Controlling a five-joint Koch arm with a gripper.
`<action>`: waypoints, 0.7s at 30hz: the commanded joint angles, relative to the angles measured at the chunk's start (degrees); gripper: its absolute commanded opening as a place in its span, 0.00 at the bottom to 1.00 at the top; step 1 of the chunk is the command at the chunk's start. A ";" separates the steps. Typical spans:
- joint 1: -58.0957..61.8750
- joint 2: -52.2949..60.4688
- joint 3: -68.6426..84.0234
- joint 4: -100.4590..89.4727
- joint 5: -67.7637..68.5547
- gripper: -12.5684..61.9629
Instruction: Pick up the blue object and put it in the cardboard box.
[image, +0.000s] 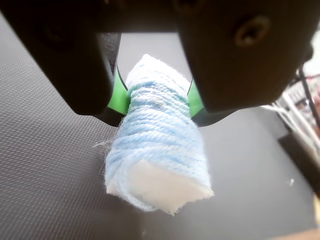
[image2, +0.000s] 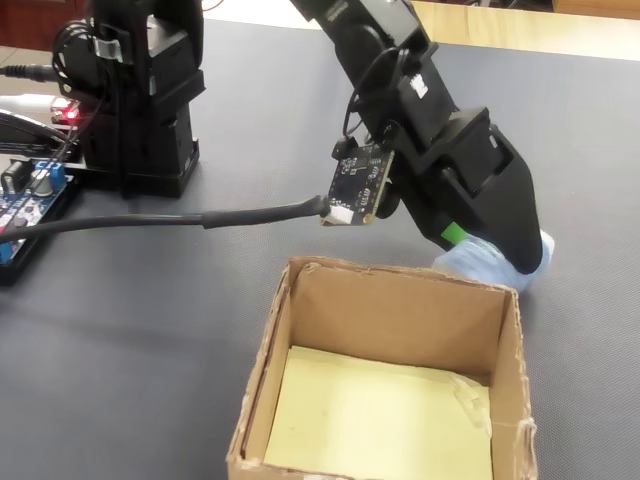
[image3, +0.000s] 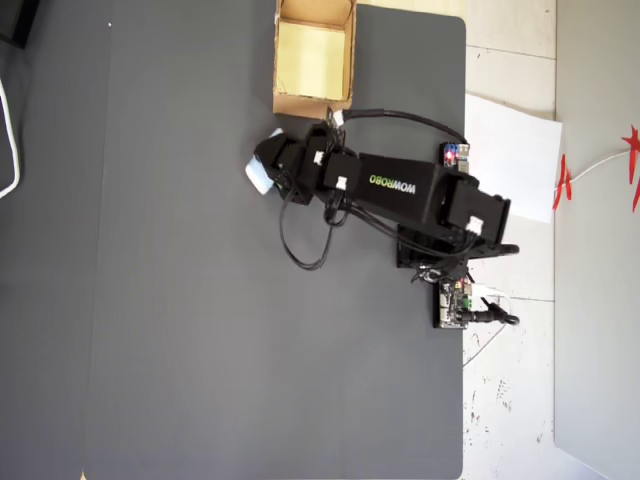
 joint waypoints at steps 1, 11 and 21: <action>0.26 5.89 -0.44 -7.65 4.13 0.17; 3.78 21.18 4.92 -10.55 5.54 0.17; 15.56 24.70 4.66 -10.11 5.19 0.17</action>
